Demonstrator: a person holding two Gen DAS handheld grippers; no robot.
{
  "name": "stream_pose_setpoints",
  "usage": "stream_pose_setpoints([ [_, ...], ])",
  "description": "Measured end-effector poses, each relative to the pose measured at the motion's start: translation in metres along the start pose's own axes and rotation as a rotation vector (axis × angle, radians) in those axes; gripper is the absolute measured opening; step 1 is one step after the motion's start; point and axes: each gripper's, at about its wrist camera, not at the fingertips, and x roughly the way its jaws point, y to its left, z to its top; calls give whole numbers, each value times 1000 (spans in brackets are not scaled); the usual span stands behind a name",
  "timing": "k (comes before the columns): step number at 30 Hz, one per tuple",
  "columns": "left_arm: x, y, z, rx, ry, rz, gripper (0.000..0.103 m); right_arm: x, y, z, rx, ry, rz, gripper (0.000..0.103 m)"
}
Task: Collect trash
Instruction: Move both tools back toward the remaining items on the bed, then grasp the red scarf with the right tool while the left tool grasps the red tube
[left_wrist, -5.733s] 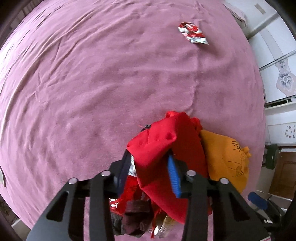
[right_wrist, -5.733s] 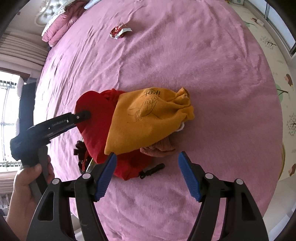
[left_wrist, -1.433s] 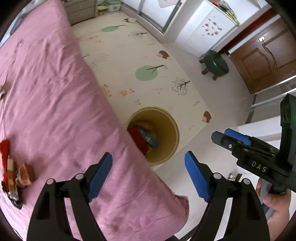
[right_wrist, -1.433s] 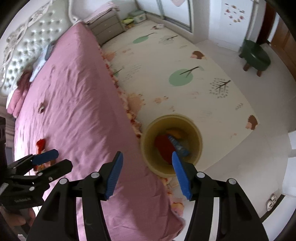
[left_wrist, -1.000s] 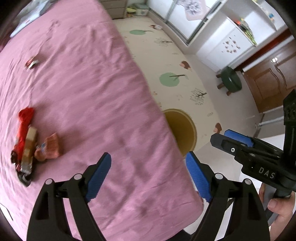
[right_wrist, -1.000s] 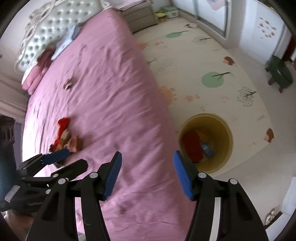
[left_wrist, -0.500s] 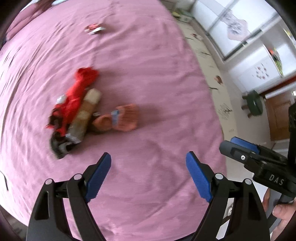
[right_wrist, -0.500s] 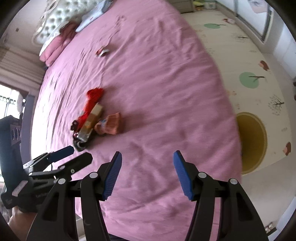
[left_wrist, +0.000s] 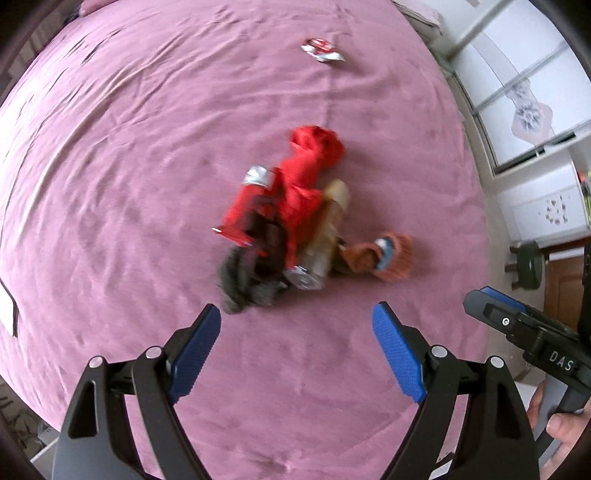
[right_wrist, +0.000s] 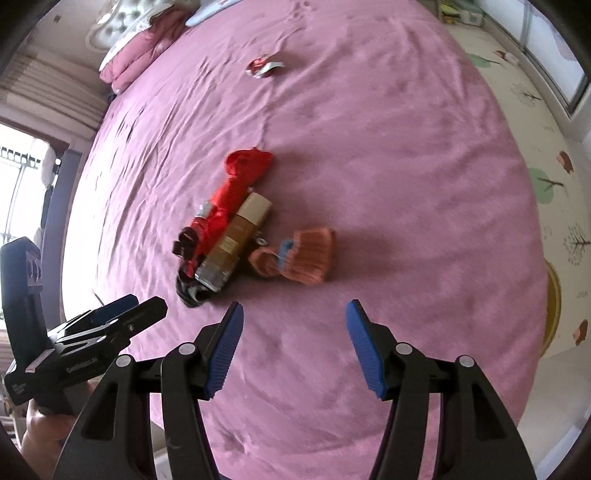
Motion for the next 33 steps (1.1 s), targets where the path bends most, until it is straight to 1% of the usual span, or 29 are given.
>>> stream_pose_setpoints([
  [10, 11, 52, 40, -61, -16, 2, 85, 45, 54, 59, -52, 7, 13, 57],
  [14, 21, 70, 57, -80, -13, 3, 85, 74, 71, 83, -63, 27, 9, 57],
  [22, 46, 91, 75, -120, 14, -13, 85, 118, 82, 107, -72, 76, -16, 57],
  [28, 63, 92, 85, -120, 33, -25, 85, 145, 80, 121, -67, 113, -21, 57],
  [31, 69, 90, 89, -114, 38, -28, 85, 163, 75, 126, -42, 155, -7, 56],
  [32, 70, 89, 91, -114, 39, -30, 85, 166, 74, 126, -35, 160, 1, 52],
  [33, 72, 88, 92, -114, 41, -31, 86, 169, 72, 126, -30, 167, 12, 42],
])
